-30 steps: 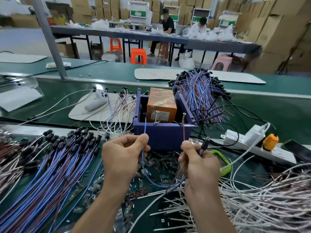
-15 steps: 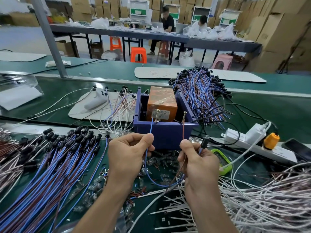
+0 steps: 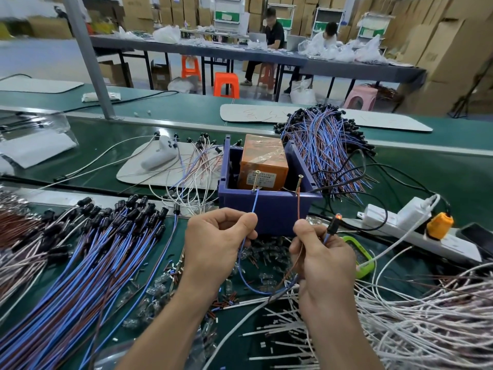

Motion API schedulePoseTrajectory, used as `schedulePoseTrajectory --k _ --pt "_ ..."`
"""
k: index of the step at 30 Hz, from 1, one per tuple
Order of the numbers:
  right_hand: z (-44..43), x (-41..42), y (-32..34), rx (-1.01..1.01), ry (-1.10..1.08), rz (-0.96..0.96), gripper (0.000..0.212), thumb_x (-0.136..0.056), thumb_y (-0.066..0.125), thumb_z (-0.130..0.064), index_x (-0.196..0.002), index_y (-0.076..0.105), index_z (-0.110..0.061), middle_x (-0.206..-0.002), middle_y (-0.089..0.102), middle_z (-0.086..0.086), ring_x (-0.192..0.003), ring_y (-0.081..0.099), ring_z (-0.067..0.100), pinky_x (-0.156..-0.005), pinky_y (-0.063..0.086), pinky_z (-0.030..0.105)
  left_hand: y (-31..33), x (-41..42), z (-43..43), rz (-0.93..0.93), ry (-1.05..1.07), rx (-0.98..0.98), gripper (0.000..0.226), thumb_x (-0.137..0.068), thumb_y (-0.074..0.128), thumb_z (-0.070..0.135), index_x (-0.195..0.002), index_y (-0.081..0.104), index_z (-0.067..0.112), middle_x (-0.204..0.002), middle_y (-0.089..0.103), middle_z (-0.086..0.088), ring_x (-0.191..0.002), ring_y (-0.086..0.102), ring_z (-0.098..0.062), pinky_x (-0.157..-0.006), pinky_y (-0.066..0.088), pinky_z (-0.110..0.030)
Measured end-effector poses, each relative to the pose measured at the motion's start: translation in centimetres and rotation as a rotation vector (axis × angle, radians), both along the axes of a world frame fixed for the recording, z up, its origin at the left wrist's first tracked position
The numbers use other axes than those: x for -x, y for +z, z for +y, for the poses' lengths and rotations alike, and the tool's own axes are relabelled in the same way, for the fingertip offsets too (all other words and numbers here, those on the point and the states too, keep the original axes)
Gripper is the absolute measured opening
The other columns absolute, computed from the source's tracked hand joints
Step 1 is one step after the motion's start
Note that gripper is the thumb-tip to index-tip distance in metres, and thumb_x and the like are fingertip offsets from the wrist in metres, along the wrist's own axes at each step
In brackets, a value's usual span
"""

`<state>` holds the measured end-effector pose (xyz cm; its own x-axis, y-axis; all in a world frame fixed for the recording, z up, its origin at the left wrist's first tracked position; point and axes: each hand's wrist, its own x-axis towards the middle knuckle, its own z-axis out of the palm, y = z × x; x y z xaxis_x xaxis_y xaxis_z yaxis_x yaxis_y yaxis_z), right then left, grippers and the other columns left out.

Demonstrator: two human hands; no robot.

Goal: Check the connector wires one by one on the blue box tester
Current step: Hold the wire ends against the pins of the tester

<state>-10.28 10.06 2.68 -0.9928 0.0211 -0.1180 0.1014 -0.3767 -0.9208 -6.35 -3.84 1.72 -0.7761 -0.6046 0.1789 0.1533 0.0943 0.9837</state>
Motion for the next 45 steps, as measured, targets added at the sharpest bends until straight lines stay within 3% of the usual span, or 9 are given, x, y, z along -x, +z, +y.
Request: schedulePoseTrajectory --k 12,17,23,26,30,32,37,40,45 --pt "0.5 -1.3 1.1 0.032 0.007 0.14 0.04 -0.09 0.07 -0.003 -0.056 0.065 -0.023 -0.049 0.05 0.003 -0.044 0.04 0.014 -0.042 0.03 0.024 0.1 -0.6 0.0 0.049 0.165 -0.09 0.021 -0.089 0.078 0.021 -0.072 0.079 0.033 -0.061 0.073 -0.003 -0.054 0.066 -0.012 -0.056 0.055 -0.025" --pt "0.4 -2.9 2.3 -0.04 0.137 0.159 0.036 -0.089 0.072 -0.008 -0.057 0.07 -0.023 -0.05 0.055 0.004 -0.045 0.045 0.014 -0.044 0.035 0.022 1.8 -1.5 2.0 0.083 -0.049 -0.115 0.012 -0.085 0.08 0.016 -0.075 0.083 0.02 -0.068 0.076 -0.004 -0.065 0.071 -0.01 -0.063 0.053 -0.015" --pt "1.1 -4.5 3.5 -0.046 0.231 0.029 0.04 -0.09 0.07 -0.004 -0.054 0.072 -0.022 -0.051 0.055 0.003 -0.045 0.046 0.012 -0.047 0.037 0.025 2.9 -2.8 3.4 -0.013 -0.499 -0.364 0.022 -0.091 0.07 0.024 -0.079 0.077 0.007 -0.067 0.07 -0.005 -0.07 0.066 -0.019 -0.085 0.048 -0.041" --pt "2.1 -5.3 4.4 -0.039 0.22 -0.024 0.042 -0.09 0.071 -0.005 -0.051 0.07 -0.022 -0.051 0.055 0.003 -0.044 0.046 0.011 -0.046 0.039 0.023 2.9 -3.1 3.6 -0.04 -0.648 -0.426 0.026 -0.098 0.062 0.024 -0.082 0.078 0.012 -0.077 0.074 -0.007 -0.106 0.068 -0.04 -0.108 0.039 -0.057" --pt "3.9 -6.6 5.9 -0.152 0.219 -0.02 0.025 -0.089 0.075 -0.011 -0.065 0.071 -0.015 -0.057 0.06 0.005 -0.042 0.048 0.009 -0.042 0.04 0.017 3.7 -3.6 4.4 -0.026 -0.719 -0.497 0.019 -0.085 0.075 0.029 -0.085 0.079 0.011 -0.101 0.069 -0.035 -0.084 0.062 -0.029 -0.084 0.052 -0.035" --pt "5.7 -7.2 6.8 -0.17 0.198 -0.035 0.012 -0.091 0.071 -0.01 -0.08 0.071 -0.005 -0.06 0.062 0.007 -0.037 0.04 0.008 -0.039 0.034 0.018 4.3 -3.7 5.1 -0.054 -0.666 -0.501 0.009 -0.075 0.079 0.023 -0.076 0.08 0.013 -0.078 0.071 -0.021 -0.071 0.063 -0.018 -0.067 0.054 -0.024" --pt "13.5 -8.4 8.7 -0.093 0.119 -0.087 0.027 -0.088 0.04 0.005 -0.089 0.067 0.003 -0.066 0.06 0.014 -0.044 0.023 0.013 -0.052 0.014 0.031 5.5 -4.2 6.7 -0.184 -0.278 -0.114 0.008 -0.076 0.083 0.021 -0.069 0.082 0.024 -0.055 0.068 0.008 -0.044 0.055 -0.001 -0.049 0.044 -0.016" --pt "18.6 -9.2 9.3 -0.234 0.045 -0.112 0.031 -0.084 0.035 0.007 -0.089 0.065 0.006 -0.07 0.061 0.019 -0.042 0.03 0.013 -0.051 0.014 0.032 5.6 -5.0 7.9 -0.272 -0.303 0.119 0.005 -0.068 0.086 0.034 -0.069 0.082 0.034 -0.063 0.074 0.007 -0.047 0.058 0.002 -0.061 0.046 -0.024" --pt "26.0 -9.0 9.1 -0.495 -0.049 -0.214 0.029 -0.086 0.038 0.008 -0.087 0.066 0.003 -0.067 0.06 0.016 -0.045 0.043 0.015 -0.036 0.033 0.021 5.4 -5.5 11.2 -0.499 -0.527 0.411 0.01 -0.072 0.078 0.031 -0.063 0.08 0.029 -0.056 0.071 0.003 -0.043 0.056 -0.002 -0.046 0.045 -0.016"
